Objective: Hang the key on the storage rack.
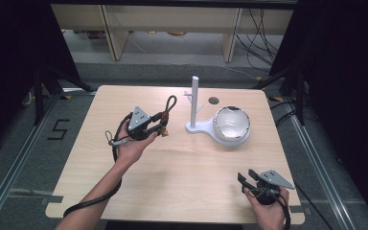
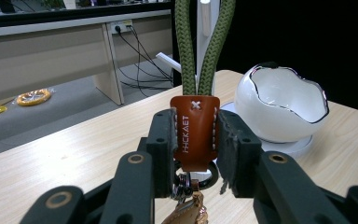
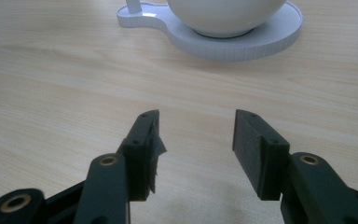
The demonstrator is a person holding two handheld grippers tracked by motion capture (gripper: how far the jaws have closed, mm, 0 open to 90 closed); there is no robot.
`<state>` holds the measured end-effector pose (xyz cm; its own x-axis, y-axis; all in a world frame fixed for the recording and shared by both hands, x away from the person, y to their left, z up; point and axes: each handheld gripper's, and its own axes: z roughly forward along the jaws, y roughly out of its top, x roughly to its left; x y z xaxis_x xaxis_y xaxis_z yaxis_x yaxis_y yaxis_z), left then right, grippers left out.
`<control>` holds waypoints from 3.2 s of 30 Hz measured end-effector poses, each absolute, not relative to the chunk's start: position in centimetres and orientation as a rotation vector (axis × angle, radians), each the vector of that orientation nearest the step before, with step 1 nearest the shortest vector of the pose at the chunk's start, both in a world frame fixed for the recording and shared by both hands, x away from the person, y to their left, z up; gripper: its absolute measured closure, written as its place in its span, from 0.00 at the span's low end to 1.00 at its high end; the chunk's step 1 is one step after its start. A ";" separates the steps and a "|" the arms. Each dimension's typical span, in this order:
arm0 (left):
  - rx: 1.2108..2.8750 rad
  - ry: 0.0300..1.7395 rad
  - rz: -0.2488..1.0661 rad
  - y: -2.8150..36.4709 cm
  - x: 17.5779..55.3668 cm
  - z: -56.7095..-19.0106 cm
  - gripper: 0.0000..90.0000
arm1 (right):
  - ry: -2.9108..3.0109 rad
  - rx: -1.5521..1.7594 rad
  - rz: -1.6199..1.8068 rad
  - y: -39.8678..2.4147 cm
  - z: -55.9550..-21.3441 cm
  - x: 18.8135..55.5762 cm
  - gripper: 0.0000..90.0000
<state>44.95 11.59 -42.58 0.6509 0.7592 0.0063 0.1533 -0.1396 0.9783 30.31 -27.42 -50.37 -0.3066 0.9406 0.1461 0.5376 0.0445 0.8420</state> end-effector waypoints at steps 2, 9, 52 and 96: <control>1.657 0.760 0.618 11.4 45.0 -42.6 0.75 | 1.877 1.486 1.183 -27.4 -50.4 30.3 0.58; 1.663 0.752 0.619 11.1 45.3 -42.5 0.75 | 1.878 1.485 1.181 -27.4 -50.4 30.3 0.58; 1.693 0.757 0.609 8.7 47.4 -42.1 0.75 | 1.889 1.429 1.185 -27.7 -50.4 30.5 0.58; 1.734 0.802 0.571 6.9 49.1 -43.5 0.75 | 1.865 1.419 1.179 -27.9 -50.3 30.5 0.58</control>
